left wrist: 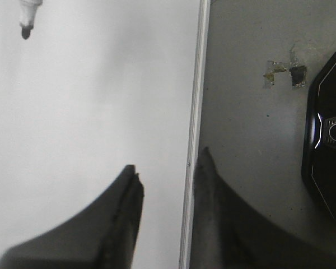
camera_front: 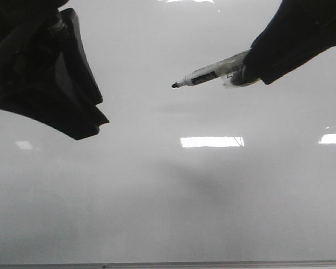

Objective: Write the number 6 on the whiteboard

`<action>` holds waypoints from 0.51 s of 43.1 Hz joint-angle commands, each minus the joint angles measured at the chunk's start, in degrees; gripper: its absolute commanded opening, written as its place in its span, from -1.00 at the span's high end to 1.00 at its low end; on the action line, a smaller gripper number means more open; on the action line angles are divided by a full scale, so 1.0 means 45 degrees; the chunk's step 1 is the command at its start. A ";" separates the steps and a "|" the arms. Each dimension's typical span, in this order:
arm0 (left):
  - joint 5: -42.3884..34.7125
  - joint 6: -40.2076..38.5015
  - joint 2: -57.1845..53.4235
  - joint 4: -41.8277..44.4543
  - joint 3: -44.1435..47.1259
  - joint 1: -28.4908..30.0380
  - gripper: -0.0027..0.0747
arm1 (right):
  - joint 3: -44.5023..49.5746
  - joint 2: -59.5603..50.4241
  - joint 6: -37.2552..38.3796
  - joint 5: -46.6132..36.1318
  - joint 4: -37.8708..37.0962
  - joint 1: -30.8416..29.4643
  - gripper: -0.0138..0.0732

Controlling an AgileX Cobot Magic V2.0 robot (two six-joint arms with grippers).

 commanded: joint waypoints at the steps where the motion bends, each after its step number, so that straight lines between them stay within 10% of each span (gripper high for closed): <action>1: -0.0492 -0.0126 -0.0399 -0.0113 -0.0372 -0.0098 0.85 | -0.0348 -0.0341 -0.0085 -0.0575 0.0495 -0.0096 0.82; 22: -0.0469 -0.0126 -0.0399 -0.0113 -0.0372 -0.0098 0.98 | -0.1265 0.0952 -0.0085 -0.4557 0.1347 -0.0096 0.82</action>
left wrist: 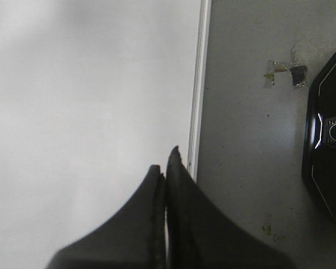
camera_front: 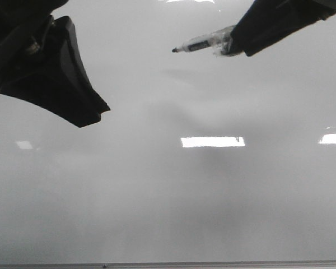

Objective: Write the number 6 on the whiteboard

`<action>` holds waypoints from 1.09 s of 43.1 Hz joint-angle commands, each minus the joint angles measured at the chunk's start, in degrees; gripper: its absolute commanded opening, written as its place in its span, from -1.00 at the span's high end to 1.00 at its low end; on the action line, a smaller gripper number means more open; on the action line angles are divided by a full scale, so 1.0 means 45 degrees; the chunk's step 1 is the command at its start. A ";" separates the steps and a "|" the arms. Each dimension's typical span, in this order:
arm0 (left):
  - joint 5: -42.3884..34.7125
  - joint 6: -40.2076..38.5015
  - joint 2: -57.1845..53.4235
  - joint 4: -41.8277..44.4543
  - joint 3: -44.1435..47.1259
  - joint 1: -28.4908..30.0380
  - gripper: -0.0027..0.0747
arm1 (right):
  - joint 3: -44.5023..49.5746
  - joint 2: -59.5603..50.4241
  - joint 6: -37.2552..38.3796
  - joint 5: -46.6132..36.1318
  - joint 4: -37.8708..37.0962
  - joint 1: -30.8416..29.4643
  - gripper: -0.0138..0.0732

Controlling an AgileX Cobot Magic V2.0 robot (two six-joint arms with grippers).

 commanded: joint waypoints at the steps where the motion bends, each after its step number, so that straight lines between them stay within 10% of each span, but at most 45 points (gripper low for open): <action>1: -0.0469 -0.0126 -0.0399 -0.0113 -0.0372 -0.0098 0.98 | -0.0993 0.0343 -0.0085 -0.1629 0.0406 -0.0096 0.82; 33: -0.0469 -0.0126 -0.0348 -0.0113 -0.0372 -0.0098 0.98 | -0.3284 0.4868 -0.0085 0.0525 0.1344 0.0420 0.82; 47: -0.0552 -0.0126 -0.0340 -0.0113 -0.0372 -0.0098 0.98 | -0.2289 0.3306 -0.0085 -0.0261 0.1165 -0.0588 0.82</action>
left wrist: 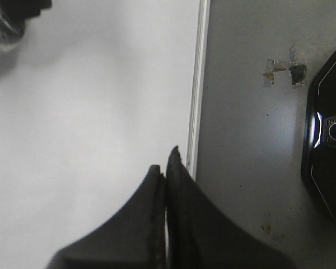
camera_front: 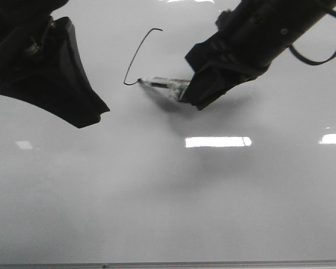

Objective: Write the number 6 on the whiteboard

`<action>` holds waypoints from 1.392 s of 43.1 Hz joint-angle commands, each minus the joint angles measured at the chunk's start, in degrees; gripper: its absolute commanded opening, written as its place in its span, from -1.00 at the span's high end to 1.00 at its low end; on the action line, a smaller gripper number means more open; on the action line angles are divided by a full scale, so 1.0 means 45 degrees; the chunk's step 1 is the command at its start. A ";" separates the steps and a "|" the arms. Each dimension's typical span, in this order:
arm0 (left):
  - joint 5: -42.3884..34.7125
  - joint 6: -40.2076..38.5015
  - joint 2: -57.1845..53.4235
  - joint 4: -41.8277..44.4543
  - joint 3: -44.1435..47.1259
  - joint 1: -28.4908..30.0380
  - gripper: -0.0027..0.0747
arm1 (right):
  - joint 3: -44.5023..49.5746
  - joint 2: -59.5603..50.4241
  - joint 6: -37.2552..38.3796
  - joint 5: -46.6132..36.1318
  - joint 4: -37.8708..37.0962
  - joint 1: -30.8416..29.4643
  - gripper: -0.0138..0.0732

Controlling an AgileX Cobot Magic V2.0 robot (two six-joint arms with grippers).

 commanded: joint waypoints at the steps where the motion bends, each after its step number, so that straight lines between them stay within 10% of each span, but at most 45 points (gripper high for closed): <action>1: -0.0605 -0.0126 -0.0340 -0.0113 -0.0372 -0.0098 0.98 | -0.0332 -0.0998 0.0024 -0.1041 0.0090 -0.0510 0.82; 17: -0.0709 -0.0126 -0.0340 -0.0113 -0.0372 -0.0098 0.98 | -0.1915 0.0570 0.0036 0.0021 0.0090 0.0478 0.82; 27: -0.0742 -0.0126 -0.0340 -0.0250 -0.0372 -0.0098 0.98 | -0.0340 -0.2654 -0.0021 -0.0260 -0.0325 0.0465 0.82; 38: -0.0525 -0.0126 -0.0520 -0.0307 -0.0475 -0.0098 0.97 | 0.1944 -0.4538 -0.0056 0.0231 -0.4429 0.0465 0.82; 51: 0.1530 0.0069 -0.1575 -0.0437 -0.1448 -0.0098 -0.14 | 0.1990 -0.4686 -0.0192 0.1316 -0.5021 0.1969 0.82; 60: 0.1050 0.0349 -0.1600 -0.0437 -0.1448 -0.0098 -0.21 | 0.1973 -0.4820 -0.0193 0.0927 -0.5021 0.4353 0.82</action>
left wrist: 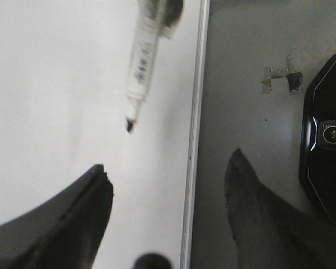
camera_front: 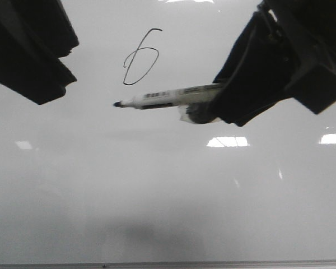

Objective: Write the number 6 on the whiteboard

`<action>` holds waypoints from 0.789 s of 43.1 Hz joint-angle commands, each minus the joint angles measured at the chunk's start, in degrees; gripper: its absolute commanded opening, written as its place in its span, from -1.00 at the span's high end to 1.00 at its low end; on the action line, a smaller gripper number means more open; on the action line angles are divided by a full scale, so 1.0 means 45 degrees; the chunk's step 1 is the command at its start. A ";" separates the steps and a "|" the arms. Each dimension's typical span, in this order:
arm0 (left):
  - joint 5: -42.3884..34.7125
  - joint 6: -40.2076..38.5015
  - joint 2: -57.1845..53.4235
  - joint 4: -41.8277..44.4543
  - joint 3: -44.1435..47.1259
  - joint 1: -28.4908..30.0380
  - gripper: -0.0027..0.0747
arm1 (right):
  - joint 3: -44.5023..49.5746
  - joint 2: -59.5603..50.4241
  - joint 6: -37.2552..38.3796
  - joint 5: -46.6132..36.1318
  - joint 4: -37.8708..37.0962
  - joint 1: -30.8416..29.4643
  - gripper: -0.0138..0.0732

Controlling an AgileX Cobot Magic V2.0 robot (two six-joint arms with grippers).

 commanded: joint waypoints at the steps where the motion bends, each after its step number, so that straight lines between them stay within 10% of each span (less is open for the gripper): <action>1: -0.0906 0.0032 -0.0304 -0.0111 -0.0452 -0.0098 -0.21 | -0.0460 -0.0484 -0.0190 -0.0810 0.0110 0.0803 0.82; 16: -0.0905 0.0062 -0.0228 -0.0666 -0.0452 -0.0098 -0.16 | -0.1133 -0.0470 -0.0190 -0.1707 0.0177 0.2253 0.82; 34: -0.0650 0.0128 -0.0228 -0.0944 -0.0452 -0.0098 0.70 | -0.1224 -0.0470 -0.0190 -0.1797 0.0208 0.2447 0.81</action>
